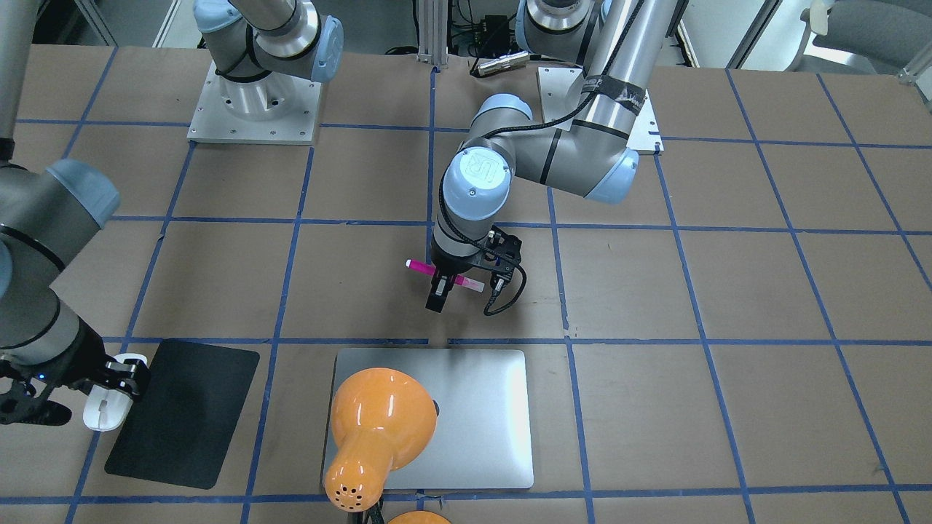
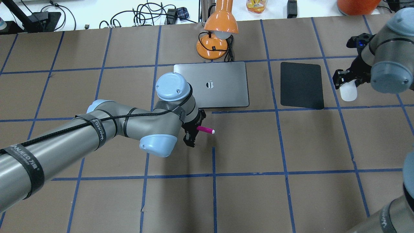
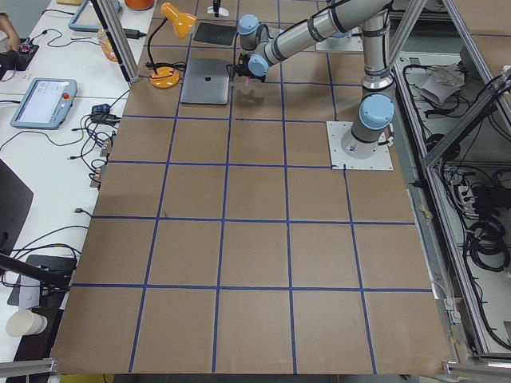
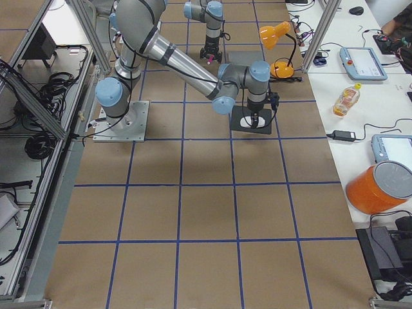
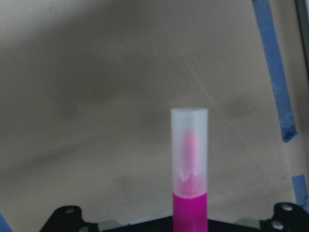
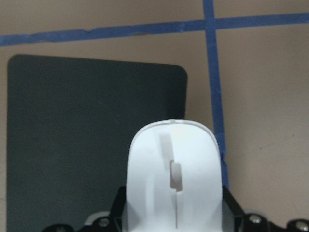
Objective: Place pen and mouse around notebook
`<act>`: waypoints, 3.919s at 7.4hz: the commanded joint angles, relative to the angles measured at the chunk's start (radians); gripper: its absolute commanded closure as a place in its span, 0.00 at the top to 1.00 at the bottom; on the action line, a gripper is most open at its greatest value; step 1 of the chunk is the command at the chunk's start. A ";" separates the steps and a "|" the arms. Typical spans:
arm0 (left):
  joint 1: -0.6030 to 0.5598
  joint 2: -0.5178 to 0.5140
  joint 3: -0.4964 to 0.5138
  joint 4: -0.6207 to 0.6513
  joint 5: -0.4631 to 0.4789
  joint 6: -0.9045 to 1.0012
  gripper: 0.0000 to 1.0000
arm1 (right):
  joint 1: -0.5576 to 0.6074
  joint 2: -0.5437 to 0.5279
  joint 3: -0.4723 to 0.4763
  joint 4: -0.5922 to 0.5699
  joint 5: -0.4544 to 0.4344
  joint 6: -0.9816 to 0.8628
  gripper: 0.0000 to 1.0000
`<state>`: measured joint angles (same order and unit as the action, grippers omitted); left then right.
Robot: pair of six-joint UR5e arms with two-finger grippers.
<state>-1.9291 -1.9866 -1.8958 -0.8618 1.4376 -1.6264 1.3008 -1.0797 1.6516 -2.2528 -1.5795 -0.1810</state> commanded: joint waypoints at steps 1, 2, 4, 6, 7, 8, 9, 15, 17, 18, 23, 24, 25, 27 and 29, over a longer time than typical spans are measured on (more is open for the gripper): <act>-0.005 -0.024 0.024 -0.034 -0.006 0.006 0.00 | 0.057 0.050 -0.033 -0.011 -0.001 0.104 0.41; -0.005 -0.044 0.026 -0.023 0.000 -0.010 0.99 | 0.080 0.058 -0.033 -0.011 -0.002 0.153 0.41; -0.005 -0.047 0.032 -0.019 -0.008 -0.001 1.00 | 0.115 0.079 -0.035 -0.019 -0.004 0.149 0.41; -0.004 -0.016 0.049 -0.026 -0.002 0.013 1.00 | 0.115 0.093 -0.032 -0.019 -0.008 0.149 0.42; -0.001 -0.003 0.070 -0.037 0.003 0.083 1.00 | 0.114 0.102 -0.026 -0.028 -0.014 0.146 0.44; 0.007 0.017 0.093 -0.048 0.045 0.259 1.00 | 0.114 0.103 -0.032 -0.036 -0.016 0.147 0.52; 0.012 0.076 0.101 -0.142 0.055 0.377 1.00 | 0.114 0.103 -0.036 -0.036 -0.016 0.149 0.81; 0.267 0.389 0.242 -0.729 0.096 1.395 0.85 | 0.109 -0.200 -0.032 0.306 -0.007 0.161 1.00; 0.352 0.436 0.265 -0.755 0.098 1.534 0.86 | 0.121 -0.352 -0.035 0.541 -0.001 0.163 1.00; 0.381 0.446 0.283 -0.770 0.098 1.565 0.86 | 0.142 -0.418 -0.036 0.623 -0.005 0.163 1.00; 0.372 0.502 0.242 -0.776 0.104 1.639 1.00 | 0.236 -0.497 -0.038 0.719 -0.013 0.265 1.00; 0.371 0.491 0.241 -0.738 0.104 1.640 1.00 | 0.233 -0.496 -0.039 0.717 -0.004 0.255 1.00; 0.369 0.489 0.241 -0.737 0.103 1.625 1.00 | 0.230 -0.503 -0.039 0.704 -0.001 0.255 1.00; 0.369 0.492 0.228 -0.741 0.103 1.628 1.00 | 0.230 -0.514 -0.035 0.708 -0.010 0.264 1.00; 0.369 0.482 0.234 -0.738 0.101 1.619 1.00 | 0.232 -0.545 -0.029 0.719 -0.019 0.264 1.00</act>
<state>-1.5600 -1.4976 -1.6684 -1.6003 1.5404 -0.0001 1.5335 -1.6090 1.6185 -1.5421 -1.5909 0.0819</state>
